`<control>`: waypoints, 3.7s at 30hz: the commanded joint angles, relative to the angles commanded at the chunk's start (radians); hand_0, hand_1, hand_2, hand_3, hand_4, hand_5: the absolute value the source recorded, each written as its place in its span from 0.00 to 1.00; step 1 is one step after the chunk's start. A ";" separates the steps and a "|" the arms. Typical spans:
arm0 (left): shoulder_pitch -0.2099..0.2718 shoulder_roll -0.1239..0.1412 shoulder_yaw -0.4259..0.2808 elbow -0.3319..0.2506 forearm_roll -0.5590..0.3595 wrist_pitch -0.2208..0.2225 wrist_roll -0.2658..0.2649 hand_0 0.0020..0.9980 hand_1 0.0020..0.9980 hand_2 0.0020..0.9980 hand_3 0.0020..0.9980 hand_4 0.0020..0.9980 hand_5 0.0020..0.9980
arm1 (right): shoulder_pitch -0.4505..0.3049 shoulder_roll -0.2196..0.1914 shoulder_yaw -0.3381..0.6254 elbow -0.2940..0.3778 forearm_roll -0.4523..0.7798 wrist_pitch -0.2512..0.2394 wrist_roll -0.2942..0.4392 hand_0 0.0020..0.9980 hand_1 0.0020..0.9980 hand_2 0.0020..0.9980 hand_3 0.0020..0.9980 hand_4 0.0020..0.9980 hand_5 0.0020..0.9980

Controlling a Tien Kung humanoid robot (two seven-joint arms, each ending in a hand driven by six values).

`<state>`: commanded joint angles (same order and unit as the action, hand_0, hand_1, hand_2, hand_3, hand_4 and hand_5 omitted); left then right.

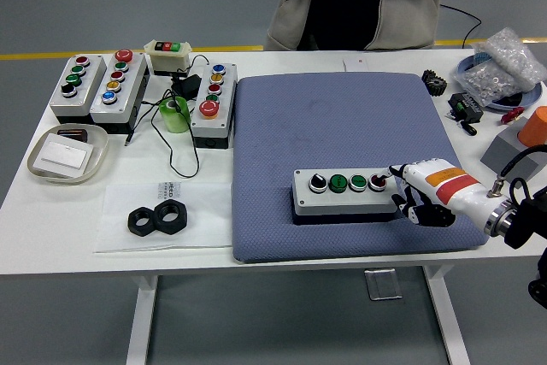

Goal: Pick up the button,place it on the desk,press the button,press the button

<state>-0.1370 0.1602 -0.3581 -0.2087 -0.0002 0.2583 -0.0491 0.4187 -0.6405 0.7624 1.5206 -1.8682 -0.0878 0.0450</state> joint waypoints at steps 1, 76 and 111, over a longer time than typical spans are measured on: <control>0.001 0.000 -0.002 0.000 0.002 0.000 0.001 0.73 0.83 0.85 0.82 0.62 1.00 | -0.001 -0.001 0.007 0.008 0.002 -0.011 0.002 0.33 0.09 0.21 0.72 0.43 0.00; 0.001 0.000 -0.002 0.000 0.004 -0.001 0.002 0.72 0.83 0.85 0.82 0.62 1.00 | -0.081 0.059 0.257 0.007 0.594 -0.211 0.089 0.89 0.83 0.91 0.98 0.67 0.18; 0.022 -0.003 -0.031 0.000 0.056 0.000 0.015 0.74 0.83 0.85 0.82 0.62 1.00 | -0.196 0.135 0.403 -0.133 1.449 -0.175 0.074 0.92 0.84 0.88 0.85 0.58 0.36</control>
<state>-0.1151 0.1573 -0.3895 -0.2083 0.0554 0.2584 -0.0344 0.2224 -0.5050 1.1652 1.3879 -0.4191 -0.2633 0.1189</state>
